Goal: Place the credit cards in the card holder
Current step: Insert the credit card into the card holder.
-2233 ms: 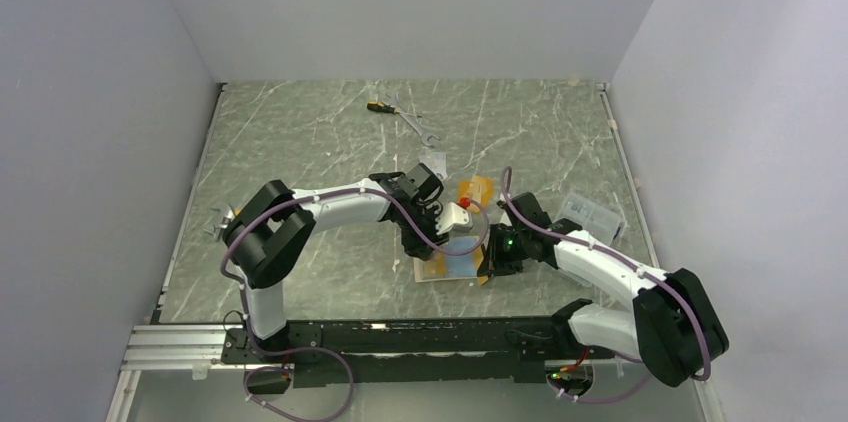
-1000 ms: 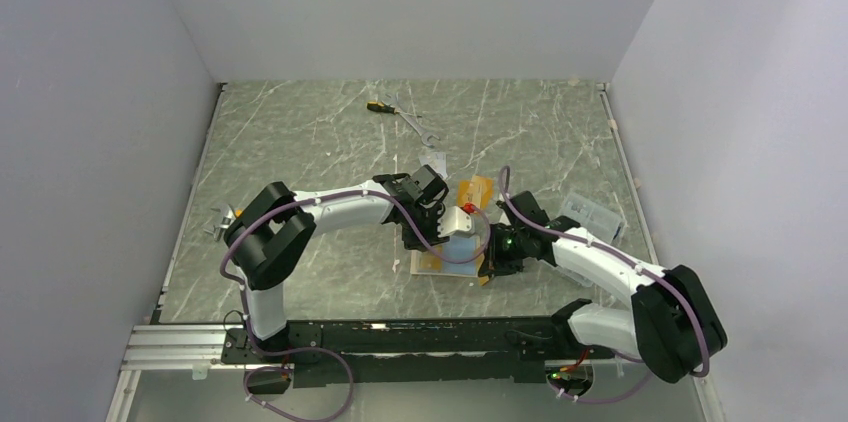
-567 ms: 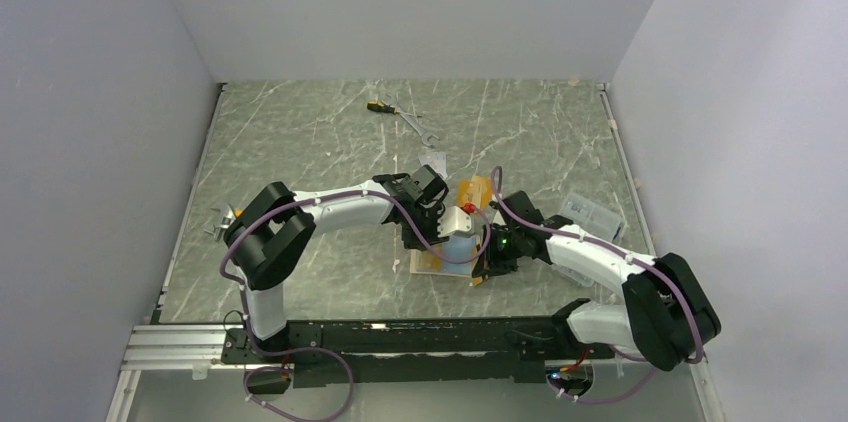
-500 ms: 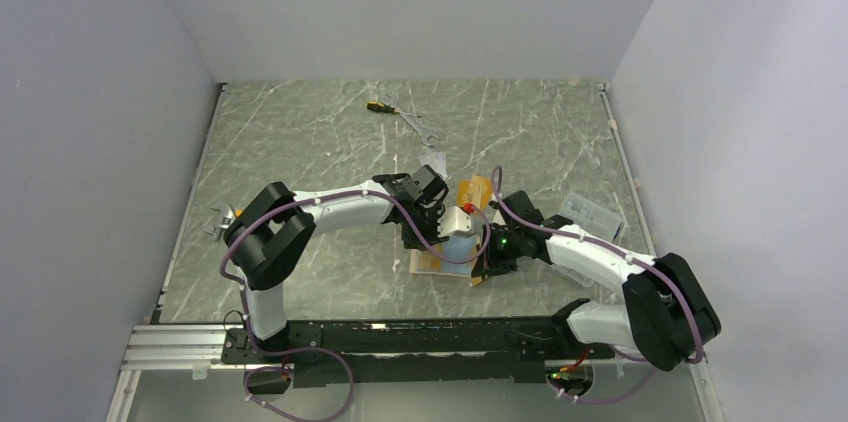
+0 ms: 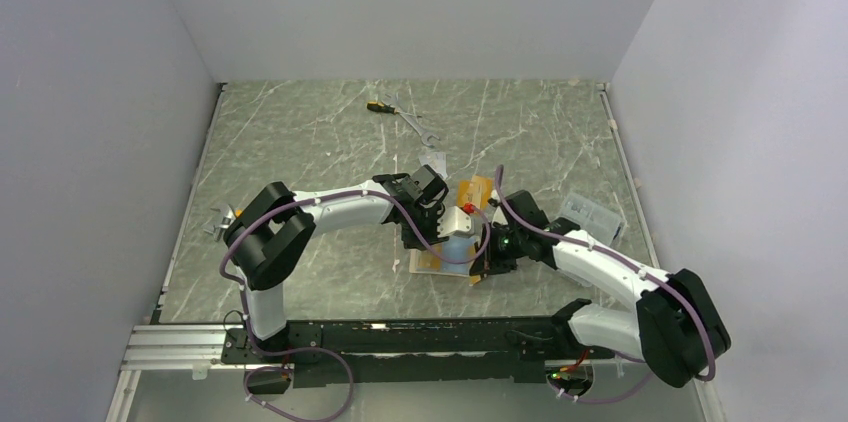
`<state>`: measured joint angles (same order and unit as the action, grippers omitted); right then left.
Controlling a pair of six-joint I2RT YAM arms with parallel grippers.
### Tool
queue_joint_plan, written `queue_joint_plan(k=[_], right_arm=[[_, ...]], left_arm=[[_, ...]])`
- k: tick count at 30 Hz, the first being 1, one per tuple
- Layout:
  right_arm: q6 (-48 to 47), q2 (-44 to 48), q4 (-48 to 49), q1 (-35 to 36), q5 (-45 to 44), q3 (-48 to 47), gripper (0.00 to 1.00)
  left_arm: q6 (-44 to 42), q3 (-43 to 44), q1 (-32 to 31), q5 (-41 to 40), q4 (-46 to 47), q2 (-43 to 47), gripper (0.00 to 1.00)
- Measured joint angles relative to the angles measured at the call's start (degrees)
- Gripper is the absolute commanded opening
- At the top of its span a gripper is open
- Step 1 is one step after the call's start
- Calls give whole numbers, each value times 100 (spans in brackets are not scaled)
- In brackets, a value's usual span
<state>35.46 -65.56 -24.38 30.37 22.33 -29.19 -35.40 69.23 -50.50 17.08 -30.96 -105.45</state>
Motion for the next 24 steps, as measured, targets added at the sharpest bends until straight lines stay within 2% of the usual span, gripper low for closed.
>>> queue_joint_plan(k=[11,24], right_arm=[[2,-133,398,404,426,-66,0],[-2,-1228,1257,479,837,-407,0]], left_arm=[[0,4,129,4,-168,39,26],[-26,52,831,544,-704,170,24]])
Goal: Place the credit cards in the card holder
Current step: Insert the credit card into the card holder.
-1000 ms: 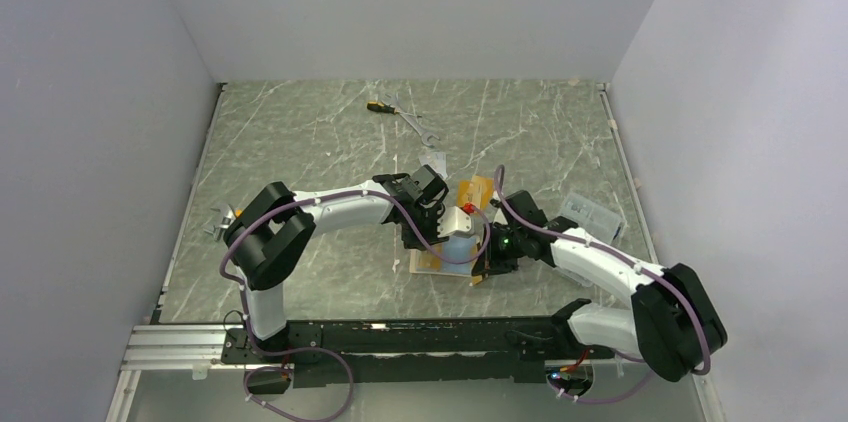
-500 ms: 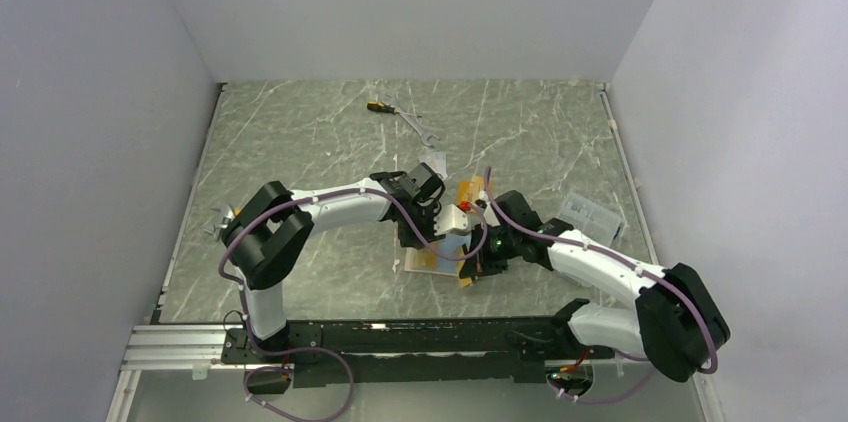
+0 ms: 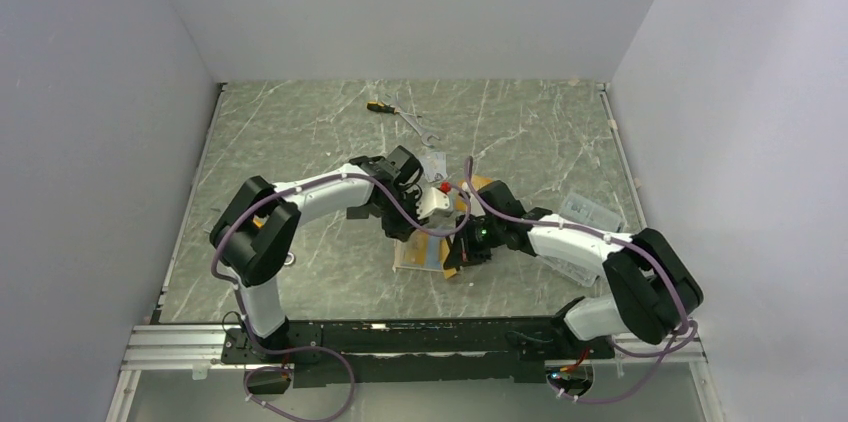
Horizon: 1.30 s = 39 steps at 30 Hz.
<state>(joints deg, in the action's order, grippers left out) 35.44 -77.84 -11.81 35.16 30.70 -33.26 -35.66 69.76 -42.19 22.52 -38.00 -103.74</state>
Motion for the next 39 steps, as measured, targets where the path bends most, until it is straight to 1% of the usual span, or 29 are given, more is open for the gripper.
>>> queue_joint_plan(k=[9,14,17,22,28,33,39], right_arm=[[-68,-334,284,127,46,-339,0],[-98,-737,387,177,101,-409,0],[-127,-968,439,179,118,-452,0],[-164,-1209,487,181,162,-535,0],[-162,-1178,638,118,380,-498,0],[-138,-940,841,-190,750,-190,0],[-129,-931,1032,-444,1165,52,0]], left_arm=[[-101,-11,358,332,-138,210,24],[-181,-42,614,509,-203,535,25],[-267,-140,647,608,-205,767,26],[-376,-240,535,675,-146,863,26],[-448,-393,201,621,133,710,26],[-525,-485,57,590,306,579,25],[-723,-660,-74,260,452,522,25]])
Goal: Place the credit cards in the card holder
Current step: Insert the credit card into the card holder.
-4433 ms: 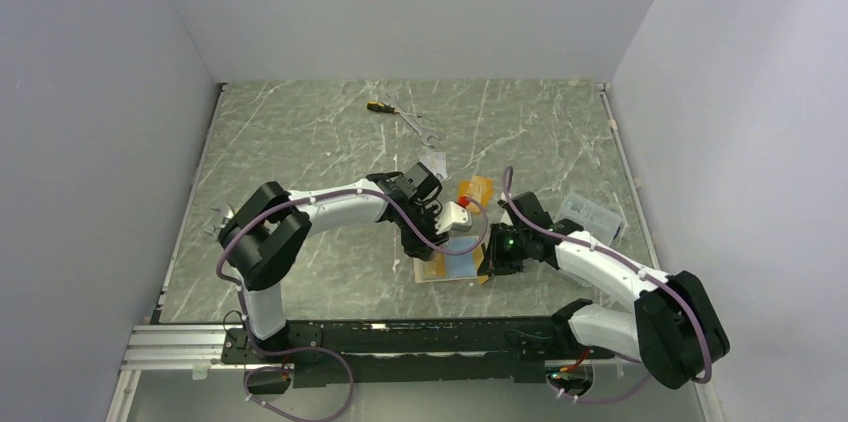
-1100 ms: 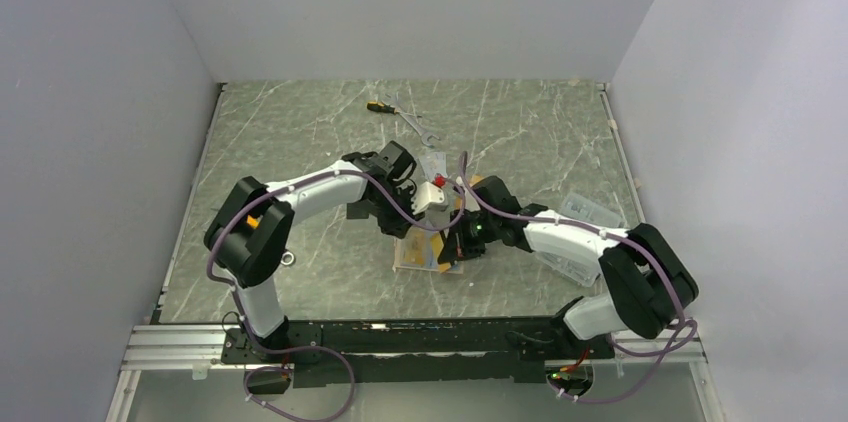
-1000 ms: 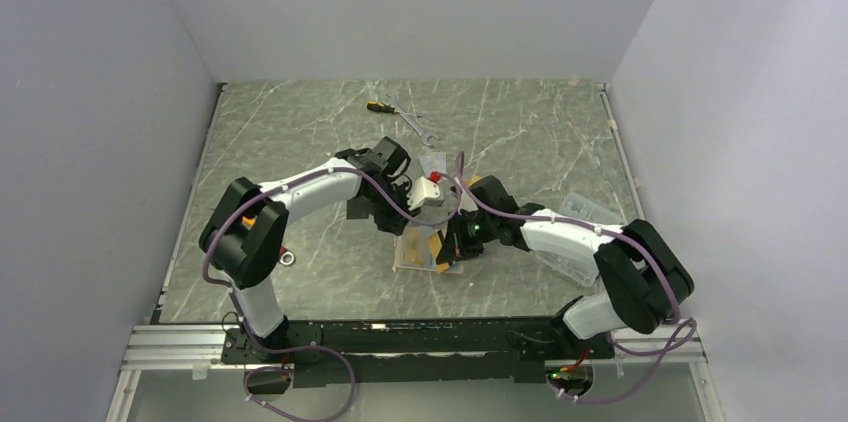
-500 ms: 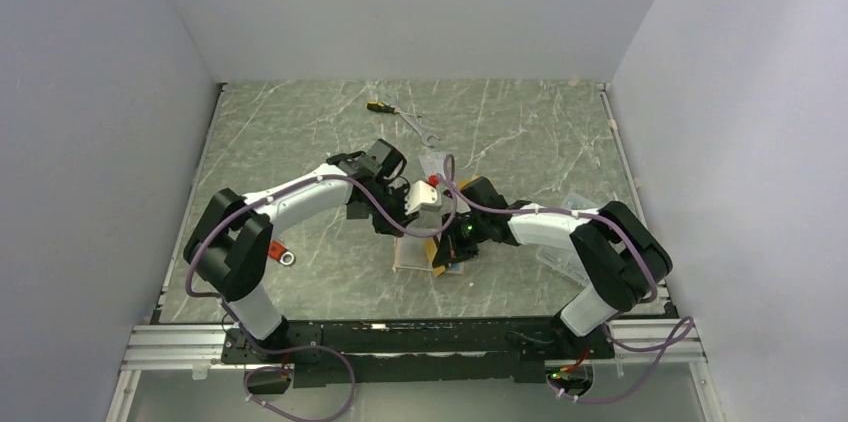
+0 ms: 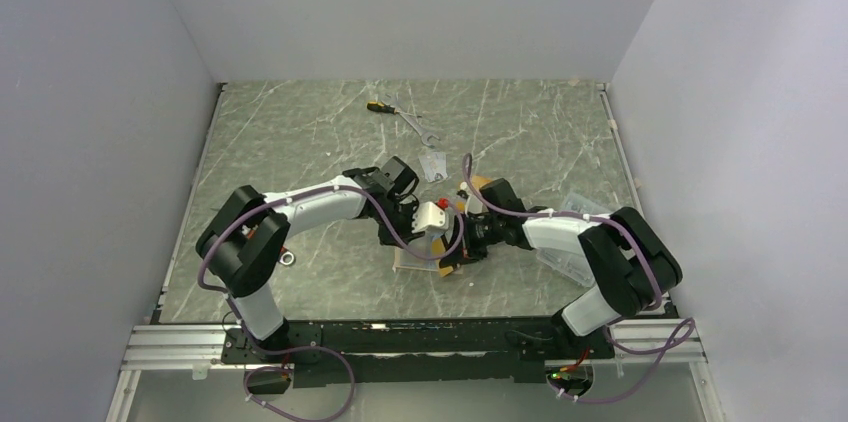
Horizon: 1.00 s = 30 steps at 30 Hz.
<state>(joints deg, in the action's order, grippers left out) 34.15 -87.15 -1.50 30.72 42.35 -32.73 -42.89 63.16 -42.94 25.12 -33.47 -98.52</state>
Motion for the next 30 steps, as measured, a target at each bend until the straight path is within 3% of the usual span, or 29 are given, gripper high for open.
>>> queue_joint_plan(k=[30], right_arm=[[59,-734,511,-299,671,-7,0]], left_arm=[[-422,-345,-208,-761,131,-35,19]])
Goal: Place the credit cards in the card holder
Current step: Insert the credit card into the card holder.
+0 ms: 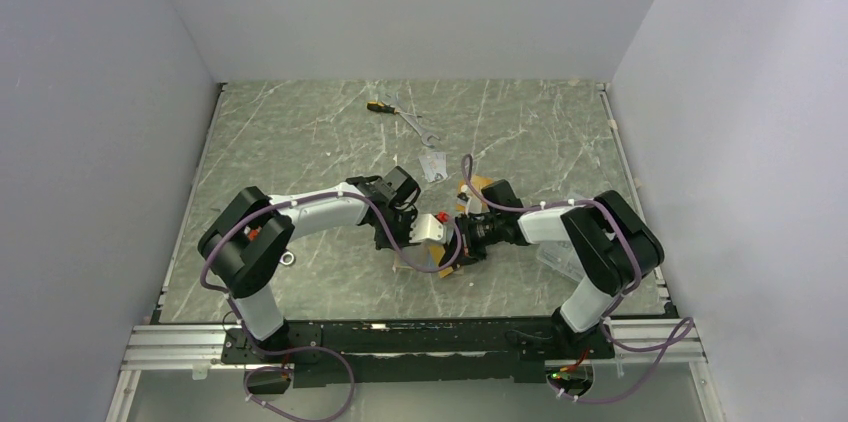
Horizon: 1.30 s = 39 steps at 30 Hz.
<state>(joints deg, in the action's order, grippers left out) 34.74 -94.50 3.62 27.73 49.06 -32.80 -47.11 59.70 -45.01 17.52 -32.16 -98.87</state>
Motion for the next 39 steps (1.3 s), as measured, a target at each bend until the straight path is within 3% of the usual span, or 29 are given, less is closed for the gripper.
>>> queue_joint_plan(k=[39], right_arm=[[168,-463,632,0,380,-13,0]], left_arm=[[-31,-66,-24,-142,42,59,12]])
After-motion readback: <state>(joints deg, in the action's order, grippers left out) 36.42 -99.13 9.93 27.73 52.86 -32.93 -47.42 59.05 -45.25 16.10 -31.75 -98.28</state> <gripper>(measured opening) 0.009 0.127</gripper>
